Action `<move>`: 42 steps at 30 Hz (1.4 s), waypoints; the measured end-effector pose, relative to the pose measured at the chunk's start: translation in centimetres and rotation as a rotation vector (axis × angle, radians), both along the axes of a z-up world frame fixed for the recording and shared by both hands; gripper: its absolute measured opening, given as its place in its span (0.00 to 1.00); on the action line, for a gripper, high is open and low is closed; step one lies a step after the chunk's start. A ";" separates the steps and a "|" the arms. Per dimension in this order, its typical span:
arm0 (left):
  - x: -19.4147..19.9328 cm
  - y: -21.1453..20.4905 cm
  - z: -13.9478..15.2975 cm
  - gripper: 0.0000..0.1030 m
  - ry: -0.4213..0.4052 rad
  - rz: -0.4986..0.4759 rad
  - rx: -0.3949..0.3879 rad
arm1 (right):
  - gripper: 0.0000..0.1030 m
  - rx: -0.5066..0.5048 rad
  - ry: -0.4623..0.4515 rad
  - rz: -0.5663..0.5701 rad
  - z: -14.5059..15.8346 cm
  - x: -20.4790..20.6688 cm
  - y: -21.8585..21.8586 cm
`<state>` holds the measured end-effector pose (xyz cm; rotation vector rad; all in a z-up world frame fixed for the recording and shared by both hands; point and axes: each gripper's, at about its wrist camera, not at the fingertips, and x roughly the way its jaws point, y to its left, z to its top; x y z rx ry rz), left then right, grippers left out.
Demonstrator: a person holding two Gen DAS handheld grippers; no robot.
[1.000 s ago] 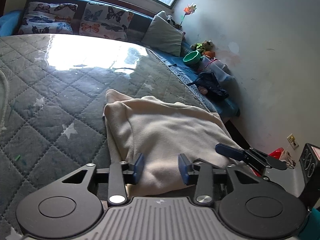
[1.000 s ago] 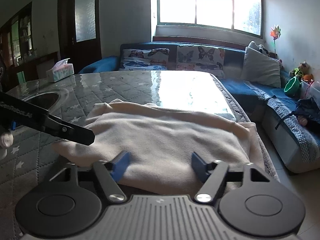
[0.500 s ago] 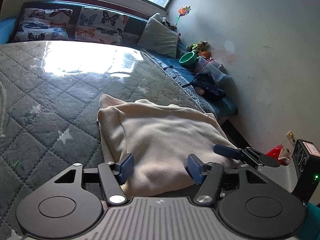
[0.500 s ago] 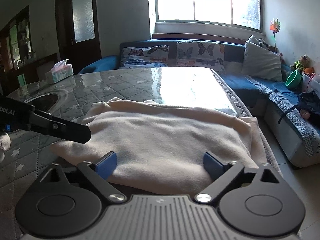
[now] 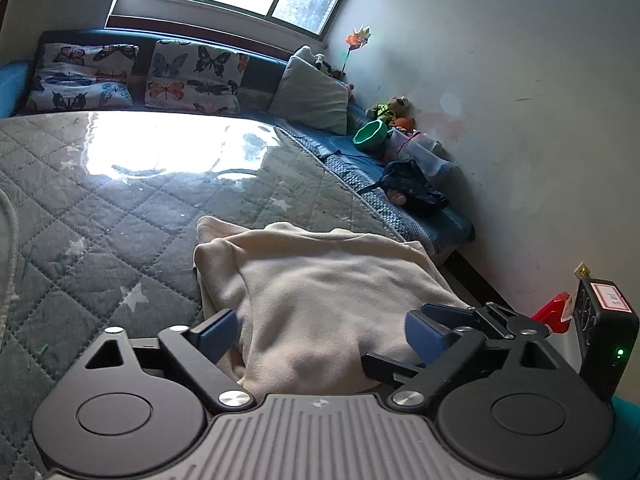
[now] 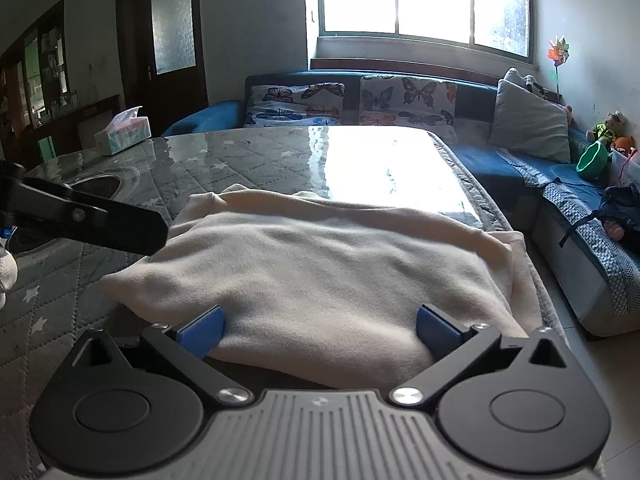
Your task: Fold clothes
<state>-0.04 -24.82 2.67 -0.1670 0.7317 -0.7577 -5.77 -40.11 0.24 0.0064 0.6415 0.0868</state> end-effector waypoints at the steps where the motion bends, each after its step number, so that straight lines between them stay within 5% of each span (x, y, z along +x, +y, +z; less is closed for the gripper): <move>1: -0.1 0.0 0.1 0.97 -0.008 0.000 -0.001 | 1.00 -0.001 0.002 0.001 0.0 0.1 0.0; 42: -2.7 0.4 0.2 1.00 -0.014 0.065 0.118 | 1.00 0.005 -0.003 -0.119 1.5 -3.3 -0.2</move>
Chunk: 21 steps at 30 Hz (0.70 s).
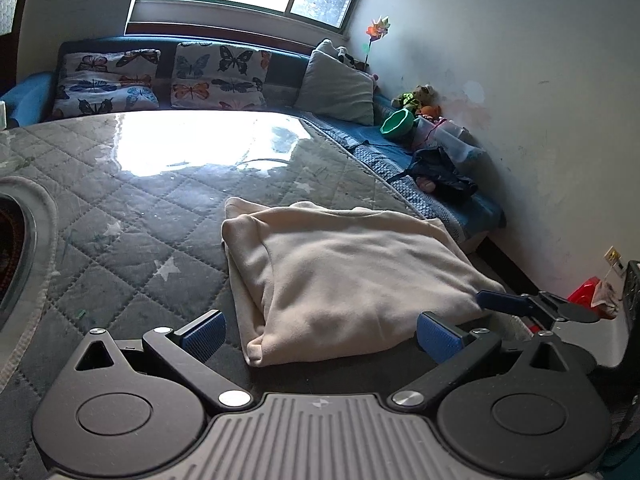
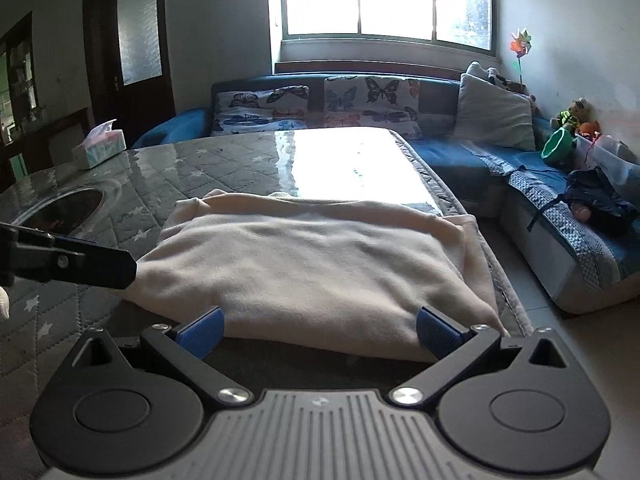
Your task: Fold clothes
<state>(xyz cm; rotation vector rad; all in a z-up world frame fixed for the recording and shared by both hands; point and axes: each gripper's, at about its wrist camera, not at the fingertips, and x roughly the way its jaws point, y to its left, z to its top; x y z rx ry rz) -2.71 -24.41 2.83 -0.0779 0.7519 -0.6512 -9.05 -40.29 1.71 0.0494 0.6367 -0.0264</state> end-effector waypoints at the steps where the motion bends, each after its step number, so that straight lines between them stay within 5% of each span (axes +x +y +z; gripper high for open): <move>1: -0.1 0.0 0.0 1.00 -0.002 0.001 0.004 | 1.00 0.004 0.001 -0.003 0.0 -0.1 0.0; 21: -2.0 0.7 0.0 1.00 -0.014 0.008 0.061 | 1.00 0.007 0.029 -0.014 0.4 -2.3 1.2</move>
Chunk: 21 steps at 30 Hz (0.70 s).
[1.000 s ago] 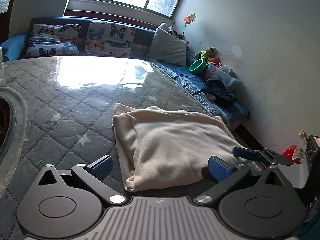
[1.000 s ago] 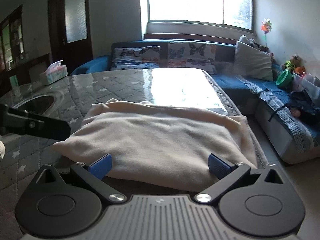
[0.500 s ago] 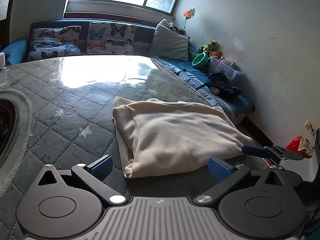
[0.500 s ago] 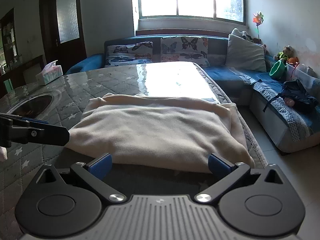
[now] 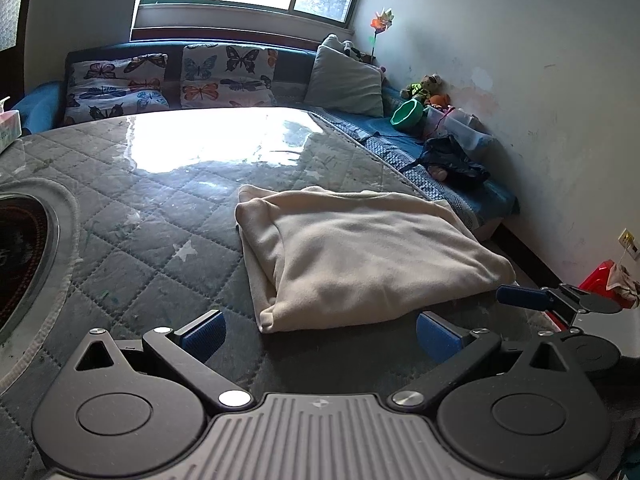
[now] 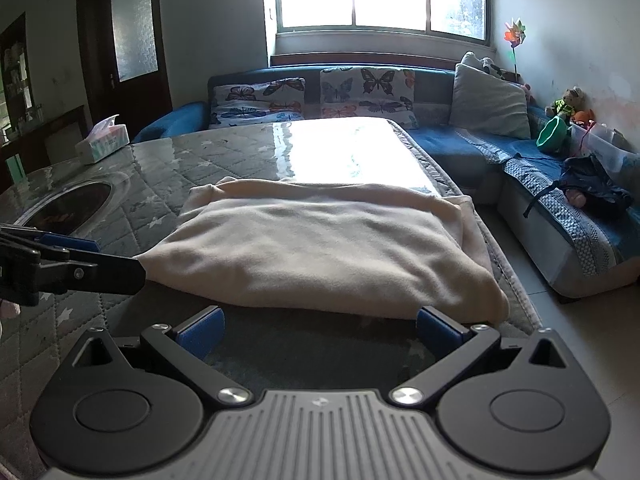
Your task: Fold clothes
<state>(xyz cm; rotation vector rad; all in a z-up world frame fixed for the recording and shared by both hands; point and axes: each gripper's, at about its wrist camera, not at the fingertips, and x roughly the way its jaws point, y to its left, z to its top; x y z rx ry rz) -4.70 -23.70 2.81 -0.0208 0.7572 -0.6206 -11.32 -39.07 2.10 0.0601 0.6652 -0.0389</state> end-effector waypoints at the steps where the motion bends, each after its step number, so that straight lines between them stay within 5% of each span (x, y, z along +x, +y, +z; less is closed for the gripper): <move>1: 0.0 0.0 0.0 1.00 0.003 0.001 0.001 | 1.00 -0.001 0.001 0.000 0.0 -0.1 0.1; 21: -2.2 1.1 0.1 1.00 -0.011 0.005 0.033 | 1.00 -0.011 0.037 -0.061 0.7 -2.2 0.8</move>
